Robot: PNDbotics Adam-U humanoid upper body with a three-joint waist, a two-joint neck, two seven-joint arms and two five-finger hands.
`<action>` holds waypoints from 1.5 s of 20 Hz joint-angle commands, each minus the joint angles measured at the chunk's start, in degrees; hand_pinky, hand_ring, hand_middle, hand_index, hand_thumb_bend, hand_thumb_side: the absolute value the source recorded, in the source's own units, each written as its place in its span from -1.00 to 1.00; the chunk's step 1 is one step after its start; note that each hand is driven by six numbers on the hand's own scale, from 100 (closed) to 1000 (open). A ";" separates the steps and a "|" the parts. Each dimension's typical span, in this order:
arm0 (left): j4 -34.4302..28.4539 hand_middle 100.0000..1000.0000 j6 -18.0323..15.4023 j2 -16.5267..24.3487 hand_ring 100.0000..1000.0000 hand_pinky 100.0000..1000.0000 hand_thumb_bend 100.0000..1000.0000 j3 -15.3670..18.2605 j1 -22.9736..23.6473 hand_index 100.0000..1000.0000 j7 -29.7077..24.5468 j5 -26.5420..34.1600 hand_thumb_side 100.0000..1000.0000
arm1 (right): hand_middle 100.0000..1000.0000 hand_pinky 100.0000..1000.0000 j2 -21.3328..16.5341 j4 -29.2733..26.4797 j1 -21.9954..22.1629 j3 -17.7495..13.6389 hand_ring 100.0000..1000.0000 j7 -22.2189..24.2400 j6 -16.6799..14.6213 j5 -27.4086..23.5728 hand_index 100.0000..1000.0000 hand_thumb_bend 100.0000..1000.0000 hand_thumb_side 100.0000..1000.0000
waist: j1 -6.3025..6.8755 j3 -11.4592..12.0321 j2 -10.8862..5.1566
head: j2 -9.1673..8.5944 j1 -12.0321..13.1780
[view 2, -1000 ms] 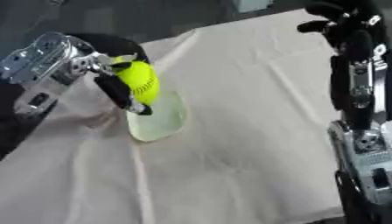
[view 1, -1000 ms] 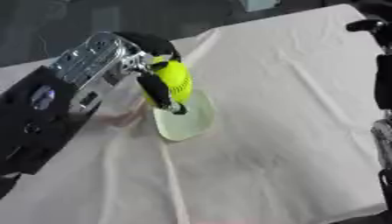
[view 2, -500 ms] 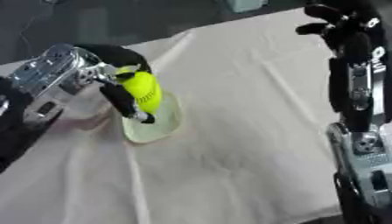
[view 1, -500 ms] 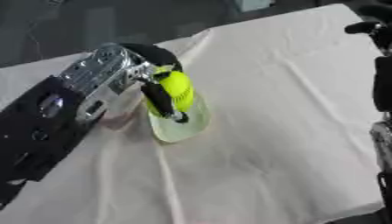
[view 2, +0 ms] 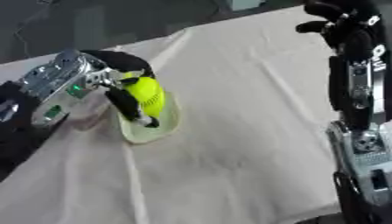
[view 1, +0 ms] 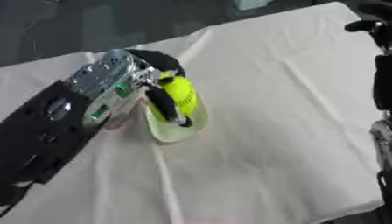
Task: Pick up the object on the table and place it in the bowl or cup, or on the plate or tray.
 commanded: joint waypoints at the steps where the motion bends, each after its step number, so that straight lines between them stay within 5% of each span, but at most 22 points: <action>1: -0.13 0.91 0.35 0.39 0.28 -0.09 -0.22 0.44 -0.96 0.30 -0.28 -0.20 0.34 | 0.58 0.27 -0.12 -0.80 -1.14 -0.40 0.53 0.14 0.08 -0.26 0.87 -1.00 0.59 | -0.23 -0.05 -0.86 | -0.56 0.21; 2: 0.09 1.00 0.70 0.34 0.42 0.09 -0.22 0.46 -0.95 0.38 -0.28 -0.15 0.63 | 0.58 0.27 -0.12 -0.80 -1.16 -0.39 0.53 0.16 0.08 -0.28 0.87 -1.00 0.59 | -0.21 -0.06 -0.87 | -0.57 0.21; 3: 0.30 0.99 1.16 0.27 0.38 0.05 -0.20 0.45 -0.96 0.36 -0.28 -0.08 0.54 | 0.58 0.27 -0.12 -0.80 -1.17 -0.38 0.53 0.20 0.08 -0.30 0.87 -1.00 0.59 | -0.20 -0.07 -0.88 | -0.58 0.21; 4: 0.51 1.00 1.64 0.21 0.53 0.20 -0.22 0.43 -0.96 0.45 -0.28 0.04 0.85 | 0.58 0.27 -0.13 -0.80 -1.20 -0.36 0.53 0.23 0.07 -0.33 0.87 -1.00 0.59 | -0.17 -0.08 -0.88 | -0.60 0.21; 6: 1.00 1.00 2.62 0.10 0.65 0.29 -0.15 0.31 -0.97 0.52 -0.28 0.37 0.93 | 0.58 0.27 -0.13 -0.80 -1.25 -0.33 0.53 0.31 0.07 -0.40 0.87 -1.00 0.58 | -0.12 -0.12 -0.90 | -0.65 0.21; 14: 2.79 1.00 4.05 -0.26 0.82 0.40 0.21 -0.33 -1.08 0.69 -0.28 1.71 1.00 | 0.58 0.27 -0.10 -0.77 -1.34 -0.35 0.53 0.47 0.13 -0.58 0.87 -1.00 0.58 | 0.11 -0.20 -0.95 | -0.74 0.22; 22: 2.19 1.00 4.16 0.05 0.72 0.36 0.28 -0.03 -1.45 0.68 -0.28 2.24 1.00 | 0.58 0.27 -0.09 -0.68 -1.24 -0.43 0.52 0.54 0.20 -0.68 0.87 -1.00 0.58 | 0.13 -0.04 -1.22 | -0.74 0.04; 25: -2.33 1.00 4.50 0.73 0.59 0.27 0.20 1.57 -1.79 0.68 -0.28 3.20 1.00 | 0.58 0.27 -0.10 -0.58 -1.10 -0.49 0.53 0.56 0.21 -0.68 0.87 -1.00 0.58 | -0.02 0.25 -1.37 | -0.76 -0.12; 30: -15.92 1.00 6.17 4.12 0.48 0.27 -0.41 4.98 -0.85 0.72 5.21 3.35 1.00 | 0.58 0.27 -0.11 -0.24 -0.78 -0.64 0.53 0.57 0.25 -0.56 0.87 -1.00 0.58 | -0.20 0.98 -1.68 | -0.79 -0.57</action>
